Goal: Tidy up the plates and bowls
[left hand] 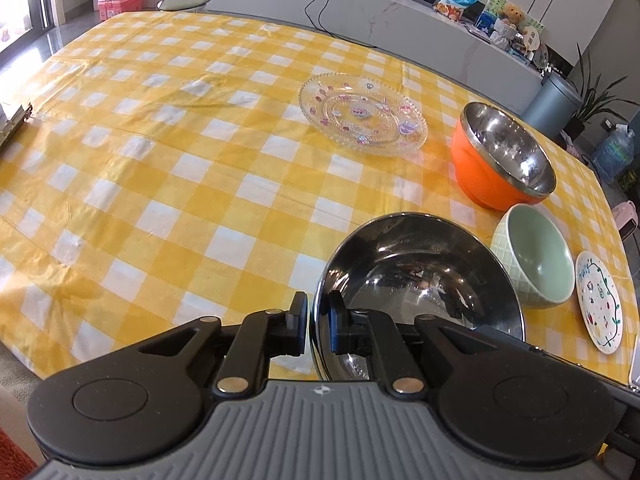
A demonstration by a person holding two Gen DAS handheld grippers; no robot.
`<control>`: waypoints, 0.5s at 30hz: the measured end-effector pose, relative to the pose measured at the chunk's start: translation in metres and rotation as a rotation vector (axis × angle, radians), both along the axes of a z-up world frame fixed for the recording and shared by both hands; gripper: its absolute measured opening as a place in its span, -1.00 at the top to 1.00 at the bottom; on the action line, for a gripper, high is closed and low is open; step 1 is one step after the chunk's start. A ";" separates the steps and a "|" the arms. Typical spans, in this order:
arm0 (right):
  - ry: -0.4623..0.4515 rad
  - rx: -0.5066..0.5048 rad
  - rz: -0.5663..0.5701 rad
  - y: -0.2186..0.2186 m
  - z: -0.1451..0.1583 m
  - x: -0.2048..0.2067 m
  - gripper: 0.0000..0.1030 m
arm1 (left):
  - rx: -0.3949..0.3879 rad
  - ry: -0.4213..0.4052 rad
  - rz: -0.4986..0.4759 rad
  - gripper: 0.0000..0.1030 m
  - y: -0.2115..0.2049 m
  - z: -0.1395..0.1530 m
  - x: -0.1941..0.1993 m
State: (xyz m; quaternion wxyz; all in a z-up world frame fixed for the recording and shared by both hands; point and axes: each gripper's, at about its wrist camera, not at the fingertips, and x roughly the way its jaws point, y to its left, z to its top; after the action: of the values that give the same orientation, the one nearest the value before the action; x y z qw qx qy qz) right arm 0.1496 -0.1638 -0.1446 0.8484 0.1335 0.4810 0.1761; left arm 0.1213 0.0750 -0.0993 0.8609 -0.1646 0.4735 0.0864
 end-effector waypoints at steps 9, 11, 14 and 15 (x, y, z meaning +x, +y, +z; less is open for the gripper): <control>-0.020 -0.028 0.001 -0.001 0.005 0.000 0.11 | -0.007 -0.018 0.006 0.28 0.002 0.006 -0.001; -0.034 -0.046 0.008 0.000 0.010 -0.001 0.02 | 0.017 -0.034 -0.010 0.14 -0.001 0.012 -0.001; -0.069 -0.078 0.013 0.001 0.018 -0.003 -0.16 | 0.069 -0.072 -0.029 -0.03 -0.006 0.024 -0.003; -0.081 -0.087 0.011 0.001 0.021 -0.004 -0.23 | 0.079 -0.084 -0.032 -0.04 -0.006 0.028 -0.004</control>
State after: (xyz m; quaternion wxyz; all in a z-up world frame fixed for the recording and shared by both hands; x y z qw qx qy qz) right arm 0.1453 -0.1626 -0.1234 0.8713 0.0866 0.4542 0.1647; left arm 0.1176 0.0687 -0.0718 0.8873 -0.1264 0.4355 0.0843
